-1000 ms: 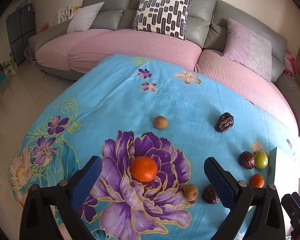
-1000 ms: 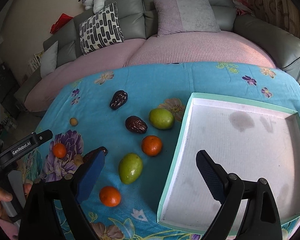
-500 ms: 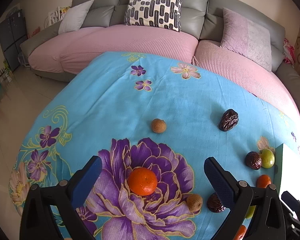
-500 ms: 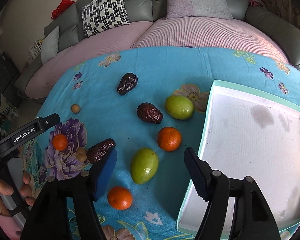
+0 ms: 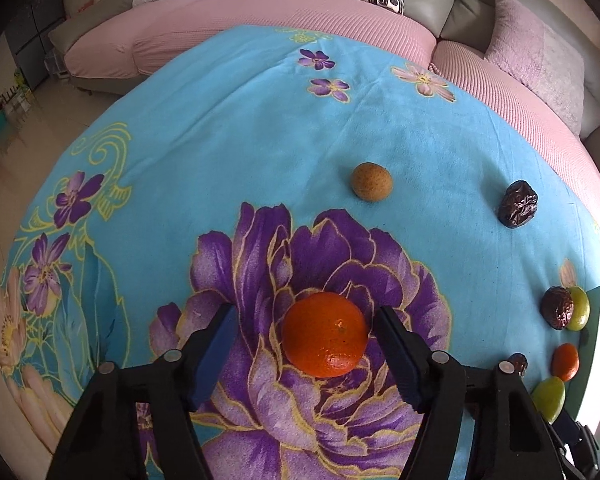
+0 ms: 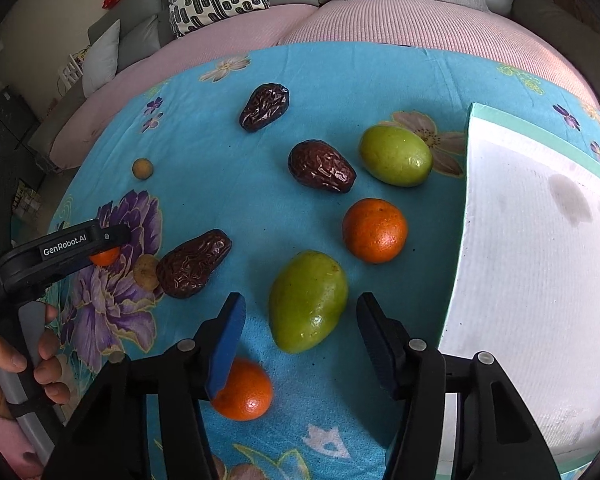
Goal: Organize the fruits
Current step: 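Grasp the green mango with the right tool while the left tool grasps an orange, then carry the green mango into the white tray with the right tool and release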
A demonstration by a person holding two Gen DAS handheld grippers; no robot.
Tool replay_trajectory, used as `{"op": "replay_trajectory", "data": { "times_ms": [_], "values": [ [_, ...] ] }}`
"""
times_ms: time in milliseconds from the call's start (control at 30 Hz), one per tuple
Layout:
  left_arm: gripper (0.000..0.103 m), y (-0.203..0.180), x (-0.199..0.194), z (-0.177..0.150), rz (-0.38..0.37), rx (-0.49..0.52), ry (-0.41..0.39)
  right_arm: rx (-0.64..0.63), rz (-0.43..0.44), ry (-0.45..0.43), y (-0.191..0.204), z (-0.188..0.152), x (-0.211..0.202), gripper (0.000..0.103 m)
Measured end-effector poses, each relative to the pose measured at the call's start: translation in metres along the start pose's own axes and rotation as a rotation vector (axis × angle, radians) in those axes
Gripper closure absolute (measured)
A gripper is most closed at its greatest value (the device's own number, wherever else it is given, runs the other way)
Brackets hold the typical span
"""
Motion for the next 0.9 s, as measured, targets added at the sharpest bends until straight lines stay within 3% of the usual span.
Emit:
{"op": "replay_trajectory", "data": {
  "times_ms": [267,600,900],
  "values": [
    [0.062,0.003,-0.004,0.000,-0.010,-0.004,-0.014,0.000,0.003,-0.018,-0.001,0.000,0.000,0.061],
    [0.063,-0.002,-0.032,-0.005,-0.071,0.003,-0.074,0.038,0.047,-0.085,-0.010,0.002,-0.025,0.061],
    [0.063,-0.033,-0.071,-0.012,-0.104,0.107,-0.169,0.086,0.039,-0.179,-0.033,0.009,-0.064,0.061]
  ]
}}
Point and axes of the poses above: each gripper's, at about its wrist camera, not at the fingertips, and x roughly the way its jaws point, y to its left, z to its top, the point moved 4 cm from there along x, roughly the way its jaws point, and after that the axes turned 5 degrees about y, right-handed, at the moved point
